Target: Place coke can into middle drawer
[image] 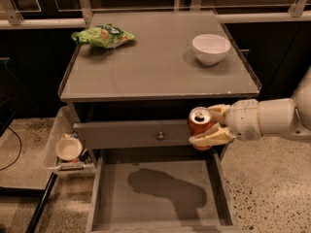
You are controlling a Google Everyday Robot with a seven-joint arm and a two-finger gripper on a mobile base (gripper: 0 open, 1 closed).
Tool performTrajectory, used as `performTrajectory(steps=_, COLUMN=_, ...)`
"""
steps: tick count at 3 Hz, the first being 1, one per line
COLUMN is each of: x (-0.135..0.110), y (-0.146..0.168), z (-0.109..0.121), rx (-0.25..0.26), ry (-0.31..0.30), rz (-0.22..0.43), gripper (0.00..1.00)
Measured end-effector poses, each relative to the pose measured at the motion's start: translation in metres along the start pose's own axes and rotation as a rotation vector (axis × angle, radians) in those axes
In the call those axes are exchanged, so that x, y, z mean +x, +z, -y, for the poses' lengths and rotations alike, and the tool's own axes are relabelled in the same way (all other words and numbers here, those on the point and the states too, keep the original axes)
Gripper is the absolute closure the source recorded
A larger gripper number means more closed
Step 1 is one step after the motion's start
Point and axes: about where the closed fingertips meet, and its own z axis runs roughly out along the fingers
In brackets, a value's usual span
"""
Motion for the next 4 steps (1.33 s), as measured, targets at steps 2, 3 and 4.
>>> performTrajectory(steps=2, x=0.055, y=0.085, z=-0.038, rx=0.016, ry=0.067, rz=0.064, gripper=1.0)
performTrajectory(steps=3, x=0.088, y=0.125, z=-0.05, rx=0.022, ry=0.045, rz=0.055, gripper=1.0)
performTrajectory(steps=4, x=0.123, y=0.151, z=-0.057, rx=0.022, ry=0.019, rz=0.012, gripper=1.0)
